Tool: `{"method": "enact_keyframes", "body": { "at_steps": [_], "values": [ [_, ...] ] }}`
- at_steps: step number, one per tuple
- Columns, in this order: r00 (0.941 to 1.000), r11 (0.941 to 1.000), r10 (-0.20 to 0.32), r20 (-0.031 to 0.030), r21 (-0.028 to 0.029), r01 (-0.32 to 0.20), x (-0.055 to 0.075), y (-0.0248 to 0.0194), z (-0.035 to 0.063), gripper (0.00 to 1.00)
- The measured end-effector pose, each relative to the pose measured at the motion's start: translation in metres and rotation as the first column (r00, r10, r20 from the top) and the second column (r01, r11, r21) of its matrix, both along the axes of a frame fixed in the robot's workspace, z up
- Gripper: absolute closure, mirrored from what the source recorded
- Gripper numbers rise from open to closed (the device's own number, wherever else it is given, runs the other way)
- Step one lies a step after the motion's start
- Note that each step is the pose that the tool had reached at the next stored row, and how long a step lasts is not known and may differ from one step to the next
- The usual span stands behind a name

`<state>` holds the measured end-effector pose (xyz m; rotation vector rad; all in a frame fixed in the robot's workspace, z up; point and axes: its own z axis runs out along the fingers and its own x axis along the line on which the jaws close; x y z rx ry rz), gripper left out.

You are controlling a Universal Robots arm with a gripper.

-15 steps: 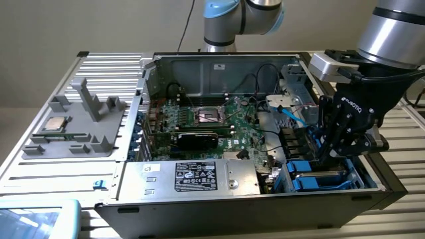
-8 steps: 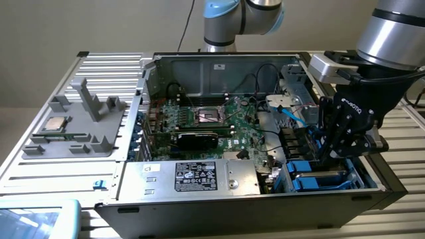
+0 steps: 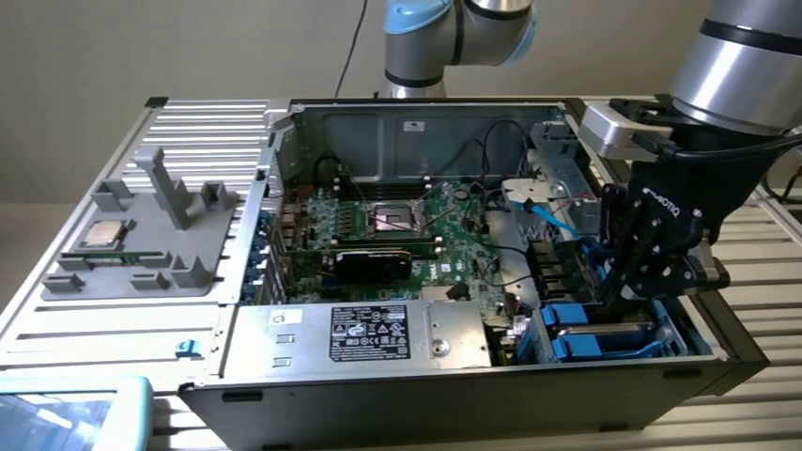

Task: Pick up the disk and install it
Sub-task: 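Insert the first disk wire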

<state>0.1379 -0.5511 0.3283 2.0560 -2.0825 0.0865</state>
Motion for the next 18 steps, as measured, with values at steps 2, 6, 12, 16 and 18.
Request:
{"method": "enact_keyframes", "body": {
  "at_steps": [2,6,12,16,18],
  "values": [
    [1.0,1.0,-0.002,0.0004,-0.0001,0.002,0.0,0.0,-0.0004,0.83],
    [1.0,1.0,-0.006,0.0004,-0.0001,0.006,-0.0001,0.0,-0.0012,0.83],
    [0.9999,0.9999,-0.012,0.0003,0.0002,0.012,0.0006,-0.0007,-0.0016,0.83],
    [0.9999,0.9999,-0.015,0.0003,0.0001,0.015,0.001,-0.0008,-0.0017,0.83],
    [0.9999,0.9999,-0.016,0.0003,0.0002,0.016,0.0019,-0.0012,-0.0018,0.83]
  ]
}}
